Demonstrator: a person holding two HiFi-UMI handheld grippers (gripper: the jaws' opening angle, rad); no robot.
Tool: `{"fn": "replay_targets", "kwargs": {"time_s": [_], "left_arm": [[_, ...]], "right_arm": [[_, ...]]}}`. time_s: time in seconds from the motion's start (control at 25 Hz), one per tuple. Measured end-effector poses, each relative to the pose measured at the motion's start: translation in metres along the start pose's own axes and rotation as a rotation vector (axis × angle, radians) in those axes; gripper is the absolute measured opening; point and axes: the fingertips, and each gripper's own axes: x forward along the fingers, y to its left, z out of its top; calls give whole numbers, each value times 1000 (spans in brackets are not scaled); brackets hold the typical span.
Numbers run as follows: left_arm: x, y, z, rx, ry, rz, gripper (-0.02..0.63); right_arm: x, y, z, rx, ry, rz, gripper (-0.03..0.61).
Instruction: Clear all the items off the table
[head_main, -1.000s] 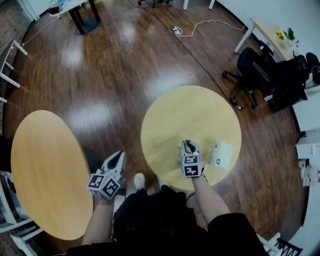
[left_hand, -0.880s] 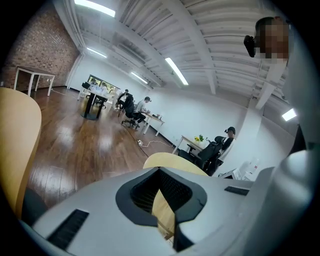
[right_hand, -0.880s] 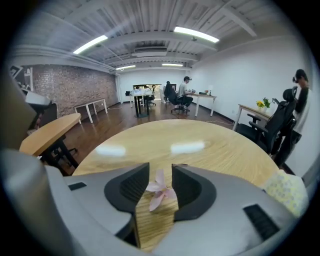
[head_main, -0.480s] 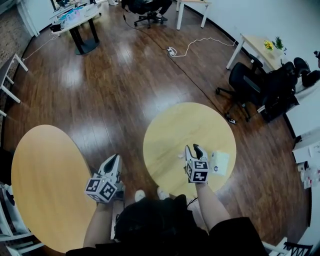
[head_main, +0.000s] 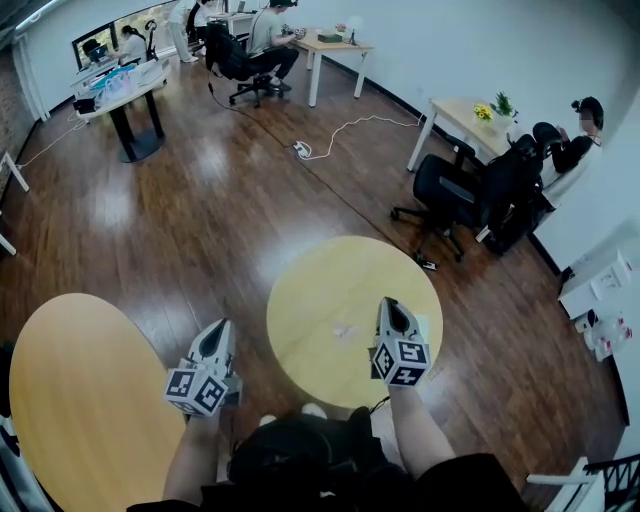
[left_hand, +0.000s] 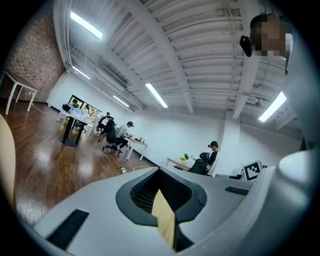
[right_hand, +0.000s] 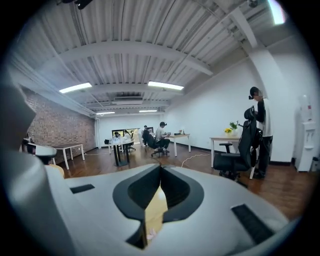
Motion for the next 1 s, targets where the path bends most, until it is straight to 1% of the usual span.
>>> {"fn": "replay_targets", "kwargs": {"time_s": [0.08, 0.2, 0.4, 0.48, 0.6, 0.72, 0.8, 1.0], "left_arm": [[-2, -5, -4, 10, 10, -18, -2], [-8, -4, -9, -25, 8, -25, -2], [-23, 3, -14, -70, 3, -4, -2], [-28, 6, -15, -80, 1, 4, -2], [-38, 10, -14, -85, -4, 11, -2], [-41, 7, -13, -70, 0, 3, -2], [-40, 1, -12, -44, 5, -11, -2], [-38, -15, -6, 10, 7, -50, -2]], "right_arm": [[-16, -10, 6, 16, -21, -31, 5], [-39, -23, 12, 69, -68, -66, 5], [-75, -39, 17, 201, -194, -54, 5], [-83, -44, 15, 238, -203, -52, 5], [-87, -42, 7, 194, -149, -61, 5], [-87, -40, 5, 135, -112, -70, 2], [-86, -36, 7, 104, -103, -71, 2], [-88, -24, 16, 93, -111, -38, 0]]}}
